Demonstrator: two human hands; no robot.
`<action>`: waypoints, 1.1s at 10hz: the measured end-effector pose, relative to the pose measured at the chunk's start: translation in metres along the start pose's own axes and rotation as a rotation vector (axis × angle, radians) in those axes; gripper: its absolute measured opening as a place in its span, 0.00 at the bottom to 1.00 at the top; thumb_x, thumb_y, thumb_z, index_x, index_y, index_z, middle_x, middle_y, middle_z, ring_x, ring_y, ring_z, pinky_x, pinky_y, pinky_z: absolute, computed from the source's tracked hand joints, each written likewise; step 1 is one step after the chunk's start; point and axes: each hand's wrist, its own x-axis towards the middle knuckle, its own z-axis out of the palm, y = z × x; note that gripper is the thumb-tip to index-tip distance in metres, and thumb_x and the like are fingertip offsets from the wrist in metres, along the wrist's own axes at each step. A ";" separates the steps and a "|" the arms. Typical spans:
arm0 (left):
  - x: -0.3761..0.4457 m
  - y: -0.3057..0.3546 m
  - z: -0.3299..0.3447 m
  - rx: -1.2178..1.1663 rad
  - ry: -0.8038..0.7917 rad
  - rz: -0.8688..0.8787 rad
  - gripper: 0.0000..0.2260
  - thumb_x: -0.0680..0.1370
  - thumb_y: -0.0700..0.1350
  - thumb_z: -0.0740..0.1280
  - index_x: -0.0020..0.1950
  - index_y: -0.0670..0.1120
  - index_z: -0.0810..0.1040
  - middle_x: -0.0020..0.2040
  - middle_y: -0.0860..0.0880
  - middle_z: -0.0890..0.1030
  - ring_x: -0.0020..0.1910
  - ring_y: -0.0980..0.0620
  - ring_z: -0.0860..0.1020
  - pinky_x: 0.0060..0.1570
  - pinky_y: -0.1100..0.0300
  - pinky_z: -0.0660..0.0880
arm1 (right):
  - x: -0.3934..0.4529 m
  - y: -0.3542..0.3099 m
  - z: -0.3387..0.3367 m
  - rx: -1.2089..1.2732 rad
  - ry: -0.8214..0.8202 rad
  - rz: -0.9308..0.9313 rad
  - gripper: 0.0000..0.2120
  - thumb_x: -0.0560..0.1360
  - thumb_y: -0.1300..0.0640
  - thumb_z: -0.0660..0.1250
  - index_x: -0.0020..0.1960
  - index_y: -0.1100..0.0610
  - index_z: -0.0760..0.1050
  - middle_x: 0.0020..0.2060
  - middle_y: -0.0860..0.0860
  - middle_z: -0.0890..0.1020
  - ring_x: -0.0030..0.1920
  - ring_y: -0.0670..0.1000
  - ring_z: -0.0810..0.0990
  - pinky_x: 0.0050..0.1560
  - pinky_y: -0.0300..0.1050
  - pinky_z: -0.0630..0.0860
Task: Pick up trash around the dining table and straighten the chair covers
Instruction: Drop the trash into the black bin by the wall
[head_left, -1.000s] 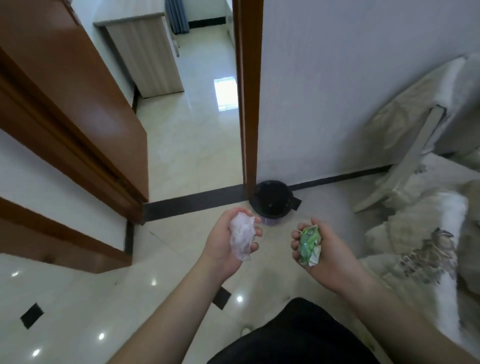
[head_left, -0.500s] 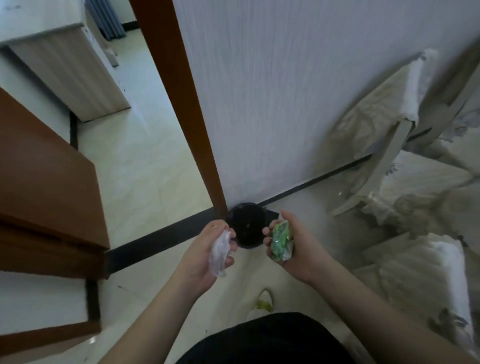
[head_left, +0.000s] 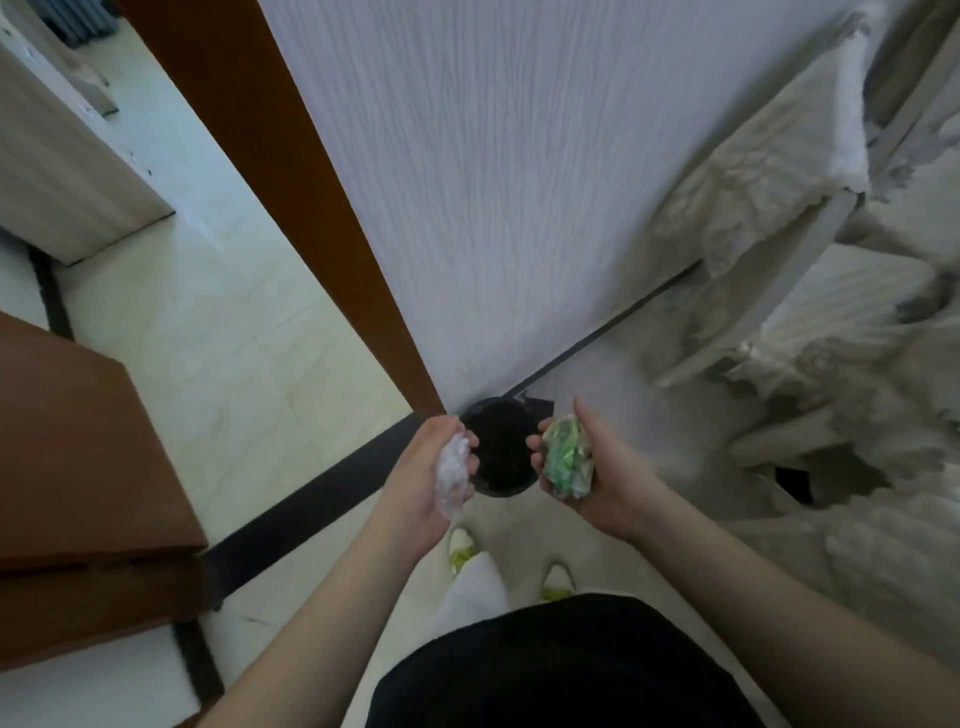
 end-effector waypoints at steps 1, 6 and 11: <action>0.026 0.013 -0.008 0.057 -0.007 -0.061 0.07 0.78 0.45 0.65 0.42 0.45 0.78 0.36 0.47 0.76 0.29 0.55 0.71 0.20 0.65 0.68 | 0.025 0.004 0.011 0.108 0.016 0.015 0.23 0.78 0.39 0.57 0.48 0.58 0.77 0.39 0.54 0.83 0.36 0.49 0.82 0.43 0.44 0.76; 0.169 -0.003 -0.015 0.253 0.115 -0.021 0.06 0.77 0.47 0.60 0.45 0.48 0.75 0.38 0.50 0.76 0.34 0.53 0.74 0.34 0.58 0.70 | 0.161 0.013 -0.050 0.252 0.023 0.097 0.20 0.78 0.39 0.57 0.54 0.54 0.77 0.45 0.50 0.85 0.39 0.47 0.83 0.38 0.40 0.78; 0.373 -0.121 -0.090 0.359 0.353 0.140 0.11 0.76 0.47 0.68 0.55 0.57 0.71 0.54 0.49 0.78 0.53 0.46 0.79 0.56 0.45 0.77 | 0.363 0.106 -0.165 0.507 0.349 0.164 0.18 0.78 0.46 0.63 0.58 0.59 0.72 0.52 0.57 0.78 0.52 0.53 0.79 0.46 0.43 0.78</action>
